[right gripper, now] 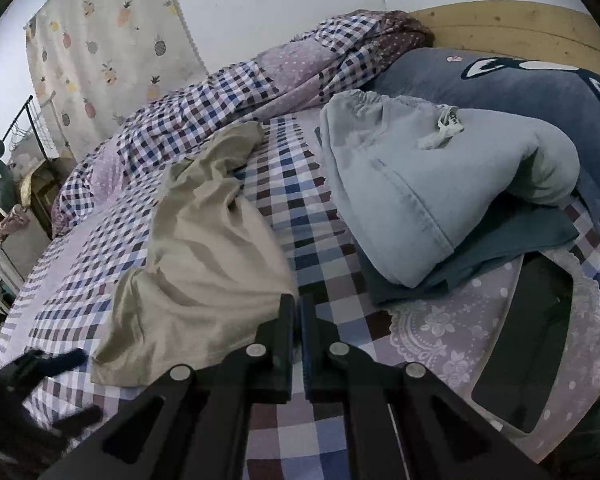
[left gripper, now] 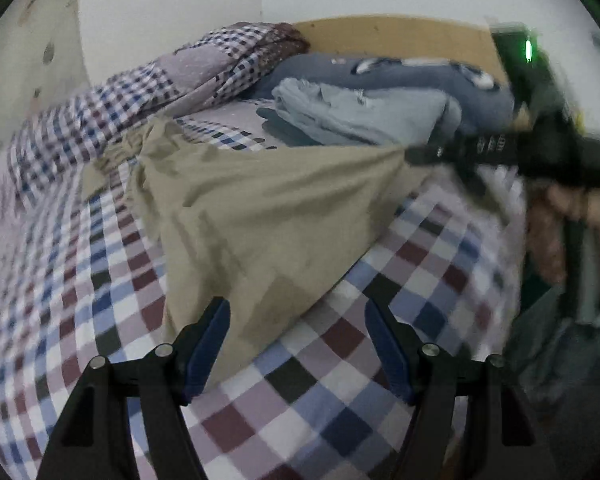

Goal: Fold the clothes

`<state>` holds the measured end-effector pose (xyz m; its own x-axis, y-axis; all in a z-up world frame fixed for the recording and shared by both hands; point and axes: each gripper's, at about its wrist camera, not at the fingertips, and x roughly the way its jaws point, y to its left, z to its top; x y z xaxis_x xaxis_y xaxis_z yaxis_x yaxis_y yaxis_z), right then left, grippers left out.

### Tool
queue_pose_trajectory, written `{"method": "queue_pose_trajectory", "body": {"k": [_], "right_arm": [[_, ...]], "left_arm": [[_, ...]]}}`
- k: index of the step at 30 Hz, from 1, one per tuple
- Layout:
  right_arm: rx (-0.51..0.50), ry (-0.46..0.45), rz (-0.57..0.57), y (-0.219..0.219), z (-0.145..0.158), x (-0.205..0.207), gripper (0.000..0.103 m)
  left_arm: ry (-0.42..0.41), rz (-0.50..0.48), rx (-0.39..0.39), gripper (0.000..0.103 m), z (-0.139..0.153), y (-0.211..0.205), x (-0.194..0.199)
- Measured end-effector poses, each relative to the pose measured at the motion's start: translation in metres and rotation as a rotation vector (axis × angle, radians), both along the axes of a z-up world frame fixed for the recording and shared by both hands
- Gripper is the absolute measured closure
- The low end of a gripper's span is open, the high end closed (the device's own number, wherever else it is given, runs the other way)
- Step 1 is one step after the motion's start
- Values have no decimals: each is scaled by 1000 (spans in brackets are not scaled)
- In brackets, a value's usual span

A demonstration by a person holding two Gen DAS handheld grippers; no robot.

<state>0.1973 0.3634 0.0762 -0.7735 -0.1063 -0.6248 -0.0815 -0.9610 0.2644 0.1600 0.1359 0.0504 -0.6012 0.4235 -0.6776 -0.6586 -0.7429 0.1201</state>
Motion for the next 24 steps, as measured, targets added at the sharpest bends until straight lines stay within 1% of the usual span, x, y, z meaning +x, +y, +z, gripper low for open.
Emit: {"method": "queue_pose_trajectory", "body": {"k": [1,2,4,5,6,8,9,11,12,15,20,24], "right_arm": [[-6,0,3,0,0,0,101],[-10,-1,6,1,0,0,101],[-12,-3,14,3,-1,-1,101],[-11,-4,17,3,-1,-1,101],[-13,-6,20,4,-2,-2,101],[-19,-9,23,7,-2,-3,101],[-25,-10,22,8,-2,-3,101],[-38,-11,20,10,-2,-4,101],[-45,-11,21,11,-2,-4,101],[-58,-11,24,11,-1,-4,99],[-74,-19,37,11,-2,-3,98],[-77,-18,65,6,0,-3,96]], "left_arm": [[16,5,-36,30,-4,7,-2],[17,7,-53,32,-8,11,-4],[2,20,-88,44,-18,16,-10],[-6,27,-106,63,-23,18,-13],[-14,38,-100,84,-24,16,-16],[-31,59,-82,94,-26,11,-22],[-48,65,-46,97,-23,6,-25],[-82,82,62,98,-11,-9,-31],[-90,87,101,98,-7,-14,-31],[-132,90,253,99,9,-35,-35],[-168,143,403,99,21,-63,-42],[-202,179,466,99,20,-75,-52]]}}
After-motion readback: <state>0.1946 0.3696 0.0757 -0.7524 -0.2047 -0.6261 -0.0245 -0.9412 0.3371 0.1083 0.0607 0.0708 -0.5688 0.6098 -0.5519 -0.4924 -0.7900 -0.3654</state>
